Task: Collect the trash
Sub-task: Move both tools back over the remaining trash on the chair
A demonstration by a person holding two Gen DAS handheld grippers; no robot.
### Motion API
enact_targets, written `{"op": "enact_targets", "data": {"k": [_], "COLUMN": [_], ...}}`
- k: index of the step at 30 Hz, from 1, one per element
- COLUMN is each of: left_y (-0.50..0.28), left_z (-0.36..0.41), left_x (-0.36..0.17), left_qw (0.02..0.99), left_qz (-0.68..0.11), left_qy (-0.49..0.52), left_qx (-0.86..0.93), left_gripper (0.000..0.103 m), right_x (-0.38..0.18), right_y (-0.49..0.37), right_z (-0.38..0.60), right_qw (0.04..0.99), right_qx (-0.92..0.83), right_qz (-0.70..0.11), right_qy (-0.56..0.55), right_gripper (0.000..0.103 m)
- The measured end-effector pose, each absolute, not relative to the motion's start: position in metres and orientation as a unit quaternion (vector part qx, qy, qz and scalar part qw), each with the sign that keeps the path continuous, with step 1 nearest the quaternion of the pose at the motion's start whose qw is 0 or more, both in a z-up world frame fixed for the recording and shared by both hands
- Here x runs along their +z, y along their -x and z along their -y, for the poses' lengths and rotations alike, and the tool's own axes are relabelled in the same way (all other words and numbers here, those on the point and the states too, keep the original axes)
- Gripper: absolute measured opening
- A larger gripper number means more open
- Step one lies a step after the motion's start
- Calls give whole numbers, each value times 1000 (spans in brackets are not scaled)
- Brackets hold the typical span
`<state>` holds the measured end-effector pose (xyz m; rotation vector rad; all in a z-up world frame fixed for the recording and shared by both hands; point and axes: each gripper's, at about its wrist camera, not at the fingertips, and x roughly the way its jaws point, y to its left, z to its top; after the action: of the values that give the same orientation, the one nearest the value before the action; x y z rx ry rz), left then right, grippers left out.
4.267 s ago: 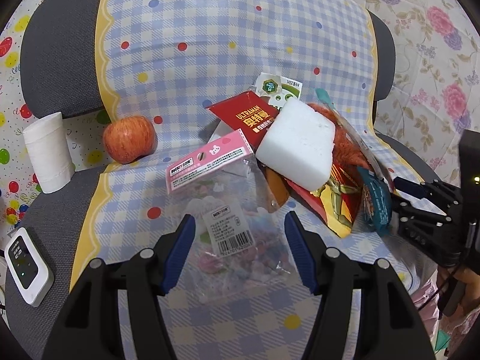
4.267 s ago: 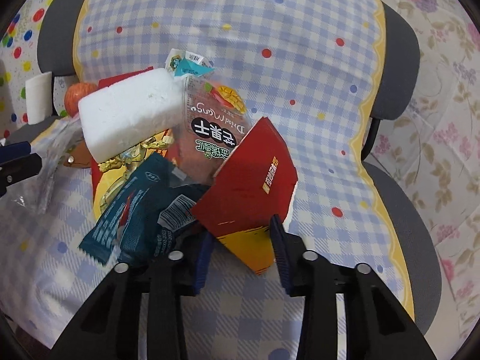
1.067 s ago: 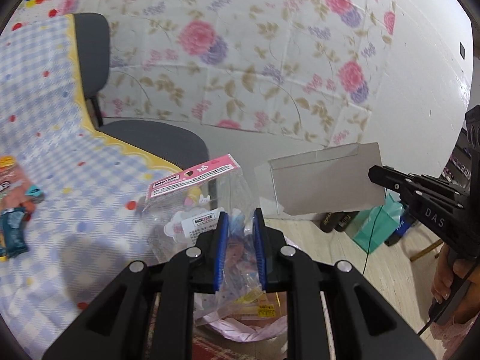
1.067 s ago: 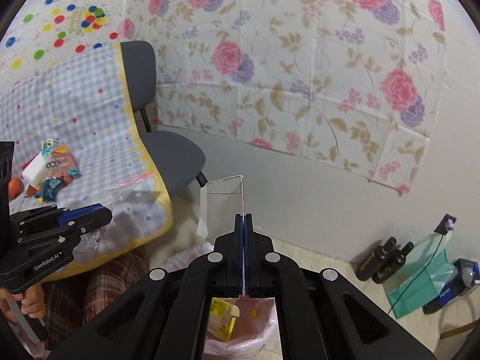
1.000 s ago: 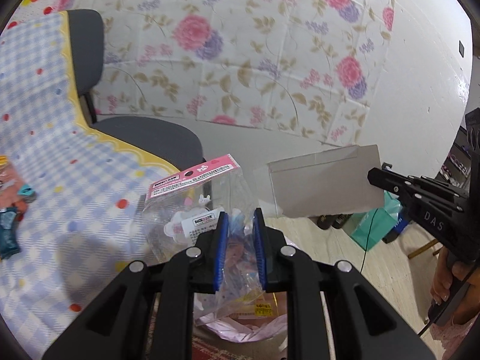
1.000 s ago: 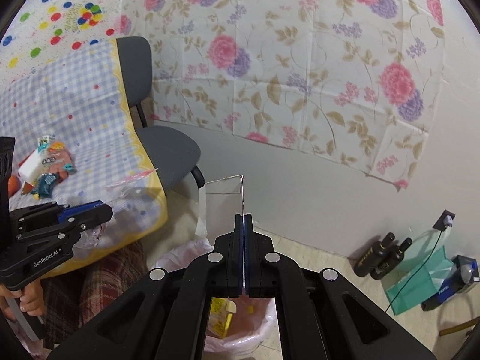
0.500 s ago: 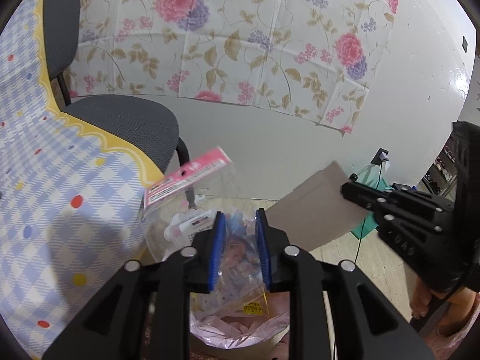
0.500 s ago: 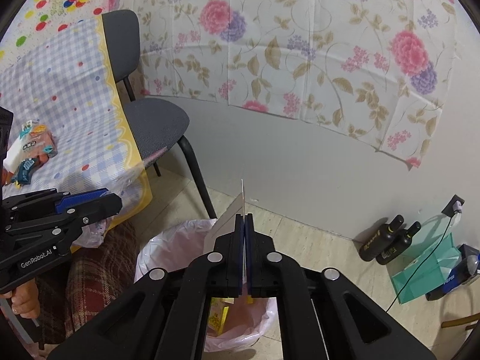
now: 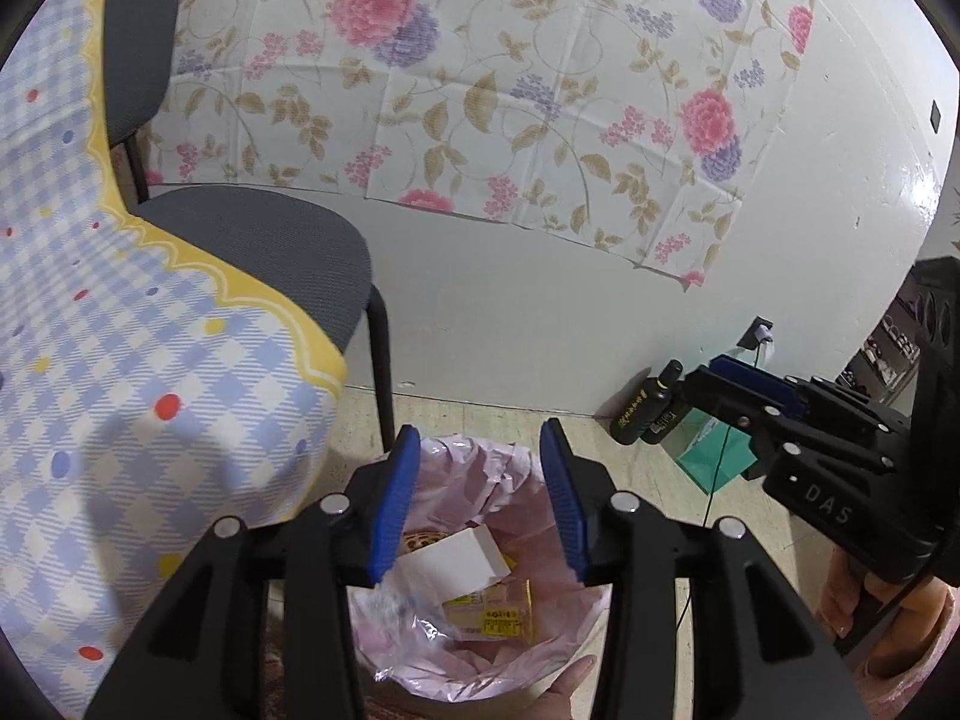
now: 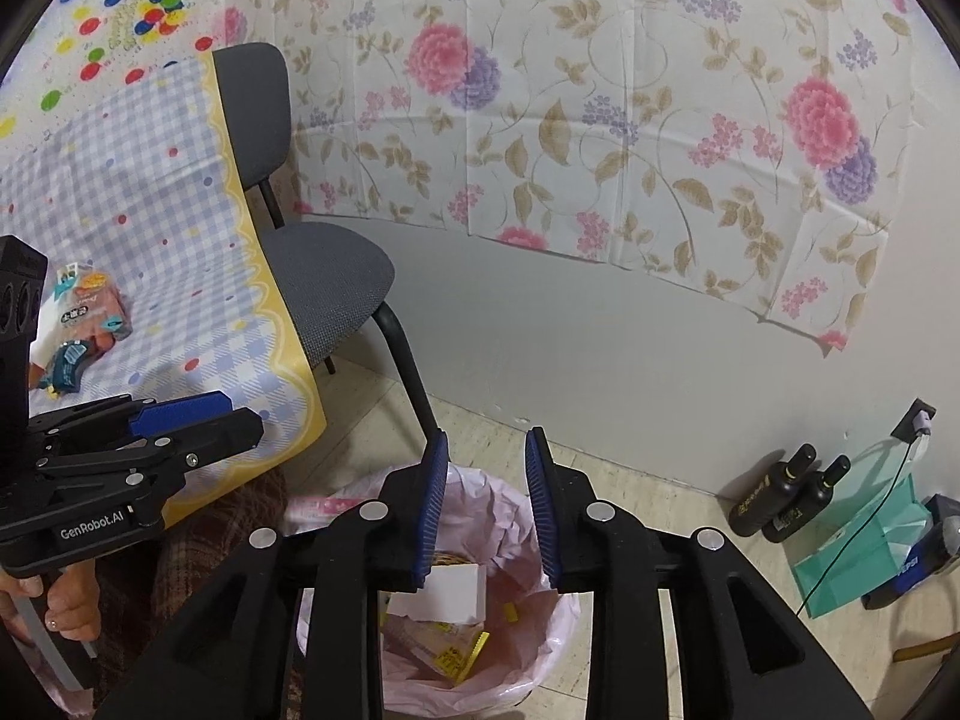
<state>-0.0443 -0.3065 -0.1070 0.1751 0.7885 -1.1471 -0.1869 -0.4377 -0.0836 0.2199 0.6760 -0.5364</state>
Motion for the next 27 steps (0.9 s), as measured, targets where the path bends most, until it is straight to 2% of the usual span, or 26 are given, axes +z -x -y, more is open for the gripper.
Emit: {"op": "enact_targets", "data": {"k": [7, 11, 13, 17, 27], "left_y": [30, 24, 21, 9, -35], "left_z": [282, 260, 248, 225, 159], "left_x": [-96, -85, -79, -64, -42], "left_qw": [785, 809, 823, 853, 902], "left_qz": [-357, -345, -338, -320, -305], "left_qy": [-64, -62, -64, -67, -46], "left_qx": [-502, -471, -453, -407, -302], "left_gripper": [40, 47, 48, 52, 56], "right_x": [-75, -68, -64, -49, -18], "right_y": [184, 176, 171, 150, 92], "right_z": [428, 420, 416, 400, 357], "right_qw": [913, 923, 928, 940, 957], "right_qx": [-239, -207, -194, -159, -95], "right_qz": [-311, -296, -287, -274, -254], "right_qy": [-114, -131, -136, -126, -99], "right_gripper": [35, 38, 40, 40, 41]}}
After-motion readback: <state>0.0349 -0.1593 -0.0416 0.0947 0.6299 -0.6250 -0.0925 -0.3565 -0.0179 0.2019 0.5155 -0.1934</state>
